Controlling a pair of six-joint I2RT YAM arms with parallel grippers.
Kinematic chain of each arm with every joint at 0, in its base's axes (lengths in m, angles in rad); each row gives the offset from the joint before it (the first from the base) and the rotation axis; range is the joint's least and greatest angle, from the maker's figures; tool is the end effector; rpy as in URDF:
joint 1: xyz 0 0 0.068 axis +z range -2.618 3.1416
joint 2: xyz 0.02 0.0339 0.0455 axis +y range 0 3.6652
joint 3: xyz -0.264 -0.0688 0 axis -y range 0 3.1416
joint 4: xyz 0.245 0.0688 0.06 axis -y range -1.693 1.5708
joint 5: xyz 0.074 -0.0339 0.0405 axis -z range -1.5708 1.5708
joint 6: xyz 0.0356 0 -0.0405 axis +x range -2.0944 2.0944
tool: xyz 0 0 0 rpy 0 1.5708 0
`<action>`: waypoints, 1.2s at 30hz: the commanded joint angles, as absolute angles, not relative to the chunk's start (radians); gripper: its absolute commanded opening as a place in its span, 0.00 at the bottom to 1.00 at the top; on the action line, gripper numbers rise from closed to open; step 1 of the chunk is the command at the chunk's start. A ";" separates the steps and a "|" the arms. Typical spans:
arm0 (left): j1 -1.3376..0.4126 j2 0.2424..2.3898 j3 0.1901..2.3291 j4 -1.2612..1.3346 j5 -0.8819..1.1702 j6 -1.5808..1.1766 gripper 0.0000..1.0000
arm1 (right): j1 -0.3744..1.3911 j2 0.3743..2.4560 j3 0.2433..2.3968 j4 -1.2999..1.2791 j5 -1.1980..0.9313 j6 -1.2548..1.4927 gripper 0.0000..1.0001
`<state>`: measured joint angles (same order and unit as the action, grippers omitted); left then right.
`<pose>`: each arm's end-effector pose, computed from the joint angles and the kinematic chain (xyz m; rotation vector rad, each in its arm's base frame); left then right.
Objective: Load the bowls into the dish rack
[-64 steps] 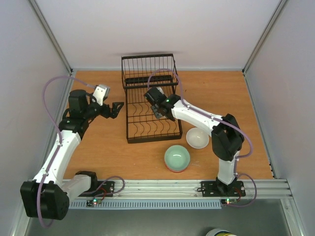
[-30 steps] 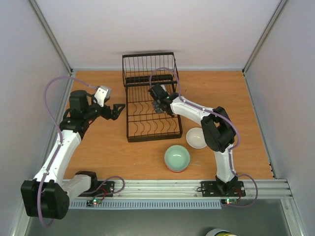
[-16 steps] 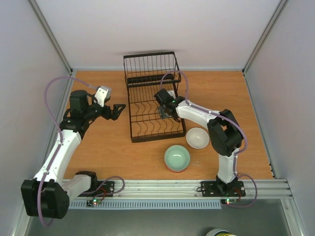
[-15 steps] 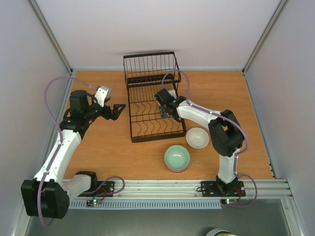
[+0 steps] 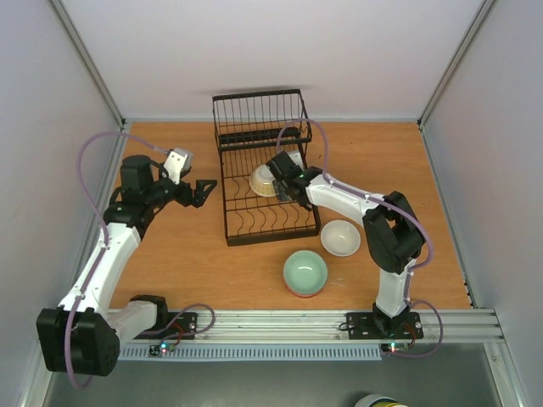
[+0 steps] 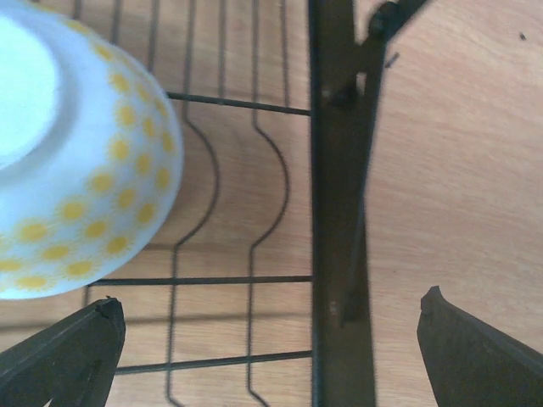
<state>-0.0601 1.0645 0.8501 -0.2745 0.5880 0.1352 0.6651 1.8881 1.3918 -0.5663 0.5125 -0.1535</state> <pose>0.2340 -0.0339 0.3022 0.5522 1.9380 -0.5551 0.3235 0.2316 0.2087 -0.8350 2.3505 -0.4673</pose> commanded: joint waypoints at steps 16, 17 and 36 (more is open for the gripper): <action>-0.059 1.092 0.844 -0.241 0.608 0.141 0.99 | 0.858 2.103 1.575 -0.403 0.714 -0.512 0.96; -0.059 1.094 0.844 -0.240 0.608 0.141 0.99 | 0.864 2.114 1.585 -0.393 0.719 -0.525 0.96; -0.059 1.095 0.843 -0.242 0.602 0.142 0.99 | 0.881 2.324 1.834 -0.472 0.739 -0.573 0.99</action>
